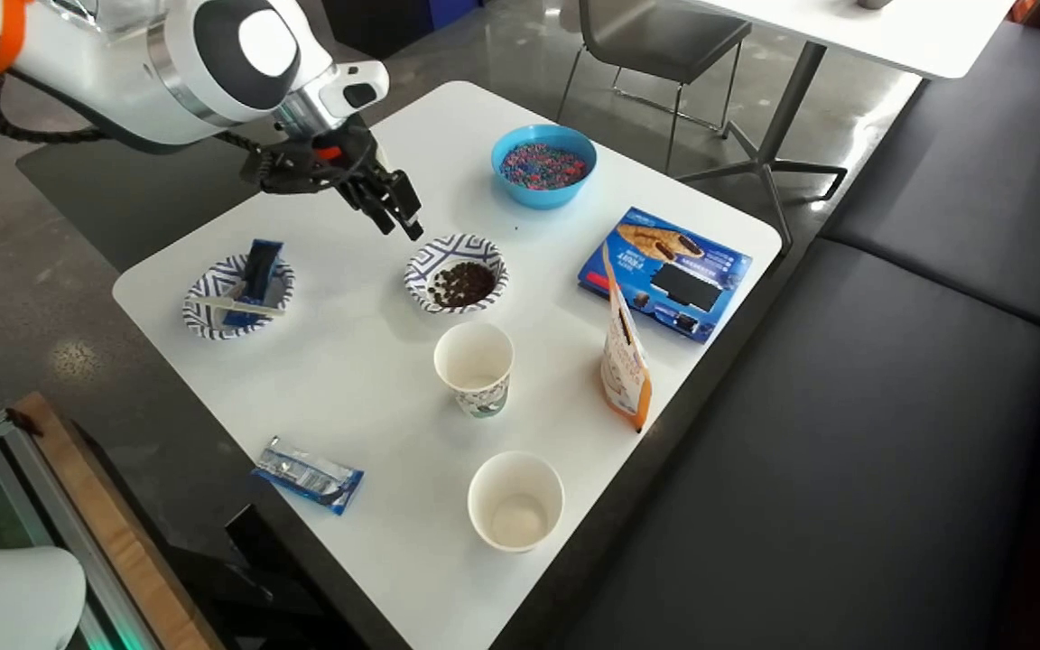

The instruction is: Move the white bowl furthest from you closer to you

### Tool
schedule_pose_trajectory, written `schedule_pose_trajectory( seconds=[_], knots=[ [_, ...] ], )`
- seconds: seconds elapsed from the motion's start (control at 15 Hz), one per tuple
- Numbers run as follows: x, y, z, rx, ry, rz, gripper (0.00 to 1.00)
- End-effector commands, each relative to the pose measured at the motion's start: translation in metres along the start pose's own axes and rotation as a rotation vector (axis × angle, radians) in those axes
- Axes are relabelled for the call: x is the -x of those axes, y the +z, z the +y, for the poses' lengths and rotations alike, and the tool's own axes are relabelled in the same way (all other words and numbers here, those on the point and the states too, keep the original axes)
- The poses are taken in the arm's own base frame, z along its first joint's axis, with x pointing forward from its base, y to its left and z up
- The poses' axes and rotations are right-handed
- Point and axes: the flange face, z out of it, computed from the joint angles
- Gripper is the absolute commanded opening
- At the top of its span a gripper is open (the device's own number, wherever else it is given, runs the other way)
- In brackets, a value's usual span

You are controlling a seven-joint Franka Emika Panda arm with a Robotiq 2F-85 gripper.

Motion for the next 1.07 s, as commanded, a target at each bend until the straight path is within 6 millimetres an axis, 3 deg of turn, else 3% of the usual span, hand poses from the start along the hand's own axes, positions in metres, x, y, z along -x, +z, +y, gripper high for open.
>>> schedule_pose_trajectory(
  seconds=[0.0,0.33,0.6,0.73,0.8,1.0],
  knots=[
    [0.024,-0.050,0.009,-0.043,-0.085,0.000,0.99],
    [0.026,-0.119,0.019,-0.220,-0.174,0.050,1.00],
    [0.014,-0.171,0.017,-0.373,-0.286,0.126,1.00],
    [0.003,-0.187,0.012,-0.416,-0.375,0.199,1.00],
    [0.008,-0.178,0.016,-0.372,-0.305,0.167,1.00],
    [0.003,-0.190,0.013,-0.394,-0.356,0.205,1.00]
  ],
)
